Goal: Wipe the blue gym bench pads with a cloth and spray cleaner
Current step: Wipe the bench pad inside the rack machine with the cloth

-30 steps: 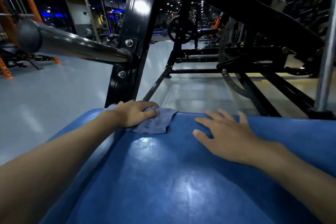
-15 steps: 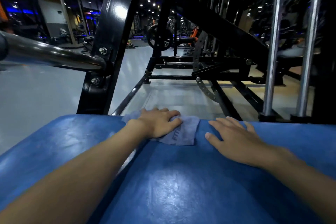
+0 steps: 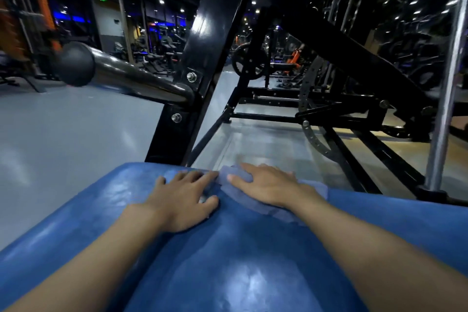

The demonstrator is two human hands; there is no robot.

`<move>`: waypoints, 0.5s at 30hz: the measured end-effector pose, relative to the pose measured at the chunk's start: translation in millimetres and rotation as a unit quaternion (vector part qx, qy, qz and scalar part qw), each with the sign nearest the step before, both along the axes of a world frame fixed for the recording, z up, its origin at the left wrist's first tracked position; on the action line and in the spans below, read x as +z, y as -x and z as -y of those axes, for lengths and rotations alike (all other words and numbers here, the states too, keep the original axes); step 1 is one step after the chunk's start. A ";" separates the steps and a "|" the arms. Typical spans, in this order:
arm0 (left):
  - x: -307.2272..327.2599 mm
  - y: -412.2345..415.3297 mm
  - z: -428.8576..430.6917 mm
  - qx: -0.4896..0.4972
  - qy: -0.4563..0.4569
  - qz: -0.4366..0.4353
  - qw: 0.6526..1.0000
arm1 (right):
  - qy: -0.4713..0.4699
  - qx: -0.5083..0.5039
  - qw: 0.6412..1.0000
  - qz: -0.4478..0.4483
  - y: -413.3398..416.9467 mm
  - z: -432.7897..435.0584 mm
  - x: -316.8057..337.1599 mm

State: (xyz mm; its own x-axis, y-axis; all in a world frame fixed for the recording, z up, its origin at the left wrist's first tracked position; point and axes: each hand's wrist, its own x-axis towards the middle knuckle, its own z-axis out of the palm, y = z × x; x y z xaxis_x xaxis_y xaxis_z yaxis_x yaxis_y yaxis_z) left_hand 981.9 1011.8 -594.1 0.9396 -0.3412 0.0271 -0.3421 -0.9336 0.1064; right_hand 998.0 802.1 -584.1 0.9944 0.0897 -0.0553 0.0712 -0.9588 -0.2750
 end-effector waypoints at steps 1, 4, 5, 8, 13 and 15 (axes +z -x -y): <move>-1.9 1.2 -1.9 -0.003 -0.005 -0.003 1.000 | 0.008 0.002 1.000 -0.005 -1.6 1.8 -1.1; -3.2 2.1 2.5 0.001 -0.007 0.000 1.000 | 0.020 0.012 1.000 0.005 2.2 12.7 -1.9; -2.5 1.4 6.2 -0.001 -0.010 0.004 1.000 | 0.025 0.010 1.000 0.006 5.4 18.7 -2.0; 0.9 1.6 25.8 -0.021 -0.016 0.003 1.000 | 0.042 -0.016 0.999 -0.002 16.8 46.6 -3.8; 2.0 8.9 66.1 -0.069 -0.032 -0.024 0.997 | 0.060 -0.077 0.995 -0.017 46.5 112.6 -2.3; 0.8 10.8 75.9 -0.072 -0.037 -0.037 0.996 | 0.075 -0.098 0.992 -0.021 52.5 127.3 -1.9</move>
